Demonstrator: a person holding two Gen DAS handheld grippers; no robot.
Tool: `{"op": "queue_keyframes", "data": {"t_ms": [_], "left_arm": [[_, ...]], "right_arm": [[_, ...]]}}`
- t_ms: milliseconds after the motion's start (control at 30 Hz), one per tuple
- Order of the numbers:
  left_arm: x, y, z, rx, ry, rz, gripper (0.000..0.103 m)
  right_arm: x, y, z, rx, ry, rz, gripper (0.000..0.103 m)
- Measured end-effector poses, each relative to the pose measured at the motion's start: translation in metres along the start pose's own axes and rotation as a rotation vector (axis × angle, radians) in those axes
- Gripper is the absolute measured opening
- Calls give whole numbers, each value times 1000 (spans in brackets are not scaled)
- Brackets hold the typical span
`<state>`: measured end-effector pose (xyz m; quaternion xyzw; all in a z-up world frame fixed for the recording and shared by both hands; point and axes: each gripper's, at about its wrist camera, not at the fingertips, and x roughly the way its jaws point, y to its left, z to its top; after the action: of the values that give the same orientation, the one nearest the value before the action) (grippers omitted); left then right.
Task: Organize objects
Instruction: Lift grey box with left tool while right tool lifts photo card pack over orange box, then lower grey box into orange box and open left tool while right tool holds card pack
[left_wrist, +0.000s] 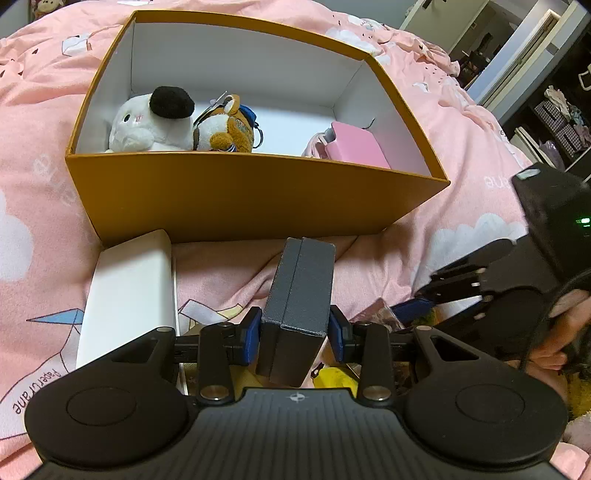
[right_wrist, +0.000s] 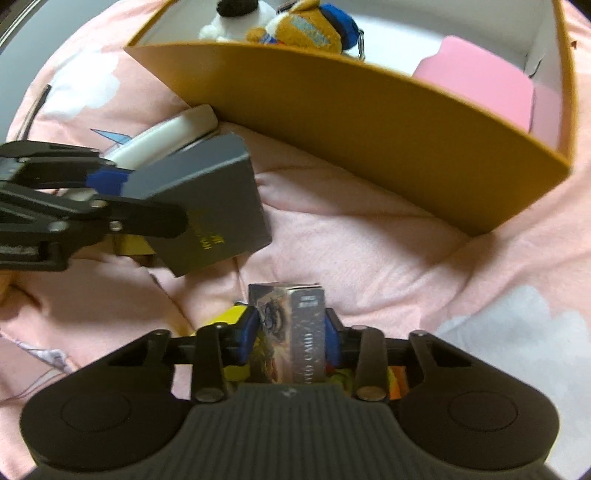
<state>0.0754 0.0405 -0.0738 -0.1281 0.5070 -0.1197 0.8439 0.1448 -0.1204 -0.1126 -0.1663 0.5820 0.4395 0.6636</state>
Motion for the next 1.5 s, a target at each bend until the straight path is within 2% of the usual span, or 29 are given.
{"op": "queue_keyframes", "data": {"t_ms": [100,267,400,600,767,867,1033,1333,1500], "left_arm": [[-2,1,-1,-4,-5,-3,42],[-15,-1,0,-5,-5,-44,42],[-39,-13,10,38,-41,-71,40],[-80,-27,55,83,-152,-100,40],[-86,-41,105,150,-226,-80,40],[-67,-42,137,154,-210,-85,40],[-13,-36,175,138,-122,-98,40],[67,-20,214,126,12,-72,40],[96,-16,222,132,85,-126,40]], "right_arm": [[-15,4,-3,5,-15,7,25],[-45,9,-5,12,-96,-10,24],[-77,8,3,26,-192,-14,24],[-132,-2,20,59,-363,-36,24],[-168,-22,44,108,-509,-94,24],[-178,-39,56,148,-567,-140,24],[-180,-71,80,203,-617,-171,24],[-164,-101,111,231,-600,-149,24],[-156,-110,122,224,-589,-159,24]]}}
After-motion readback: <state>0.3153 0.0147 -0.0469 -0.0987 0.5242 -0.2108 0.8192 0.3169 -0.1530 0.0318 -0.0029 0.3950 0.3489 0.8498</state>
